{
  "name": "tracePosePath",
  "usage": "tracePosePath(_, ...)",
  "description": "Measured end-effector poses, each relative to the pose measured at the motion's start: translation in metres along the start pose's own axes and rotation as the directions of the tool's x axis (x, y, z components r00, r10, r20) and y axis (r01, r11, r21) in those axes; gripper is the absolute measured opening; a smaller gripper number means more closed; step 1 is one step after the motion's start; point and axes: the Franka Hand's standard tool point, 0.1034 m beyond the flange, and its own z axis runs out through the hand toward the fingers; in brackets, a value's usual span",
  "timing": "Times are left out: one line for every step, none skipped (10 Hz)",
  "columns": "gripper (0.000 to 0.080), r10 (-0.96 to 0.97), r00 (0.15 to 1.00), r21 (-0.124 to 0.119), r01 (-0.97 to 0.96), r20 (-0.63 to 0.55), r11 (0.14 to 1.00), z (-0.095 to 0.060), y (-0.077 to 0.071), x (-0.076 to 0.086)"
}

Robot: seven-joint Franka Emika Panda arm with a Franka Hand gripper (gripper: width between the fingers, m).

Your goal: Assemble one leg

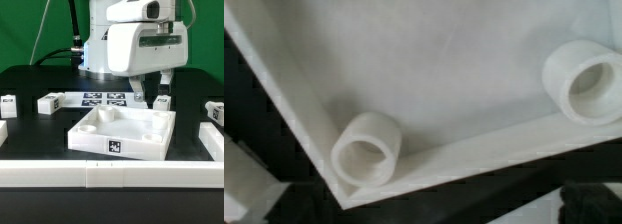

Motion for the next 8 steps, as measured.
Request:
tracePosePath(0.0650, 0.000, 1.000, 0.000, 0.000, 0.000, 1.000, 0.0000, -0.0001, -0.0001)
tracePosePath(0.0650, 0.000, 1.000, 0.000, 0.000, 0.000, 1.000, 0.0000, -0.0001, -0.0001)
tracePosePath(0.0650, 0.000, 1.000, 0.000, 0.000, 0.000, 1.000, 0.0001, -0.0001, -0.0001)
tracePosePath(0.0650, 0.000, 1.000, 0.001, 0.000, 0.001, 1.000, 0.0005, -0.0003, -0.0003)
tracePosePath(0.0650, 0.000, 1.000, 0.001, 0.000, 0.001, 1.000, 0.0006, -0.0004, -0.0004)
tracePosePath(0.0650, 0.000, 1.000, 0.001, 0.000, 0.001, 1.000, 0.0008, -0.0005, -0.0004)
tracePosePath(0.0650, -0.023, 1.000, 0.003, 0.023, 0.004, 1.000, 0.0018, -0.0018, -0.0015)
tracePosePath(0.0650, -0.099, 0.995, 0.024, 0.099, 0.021, 0.995, 0.0067, -0.0096, -0.0082)
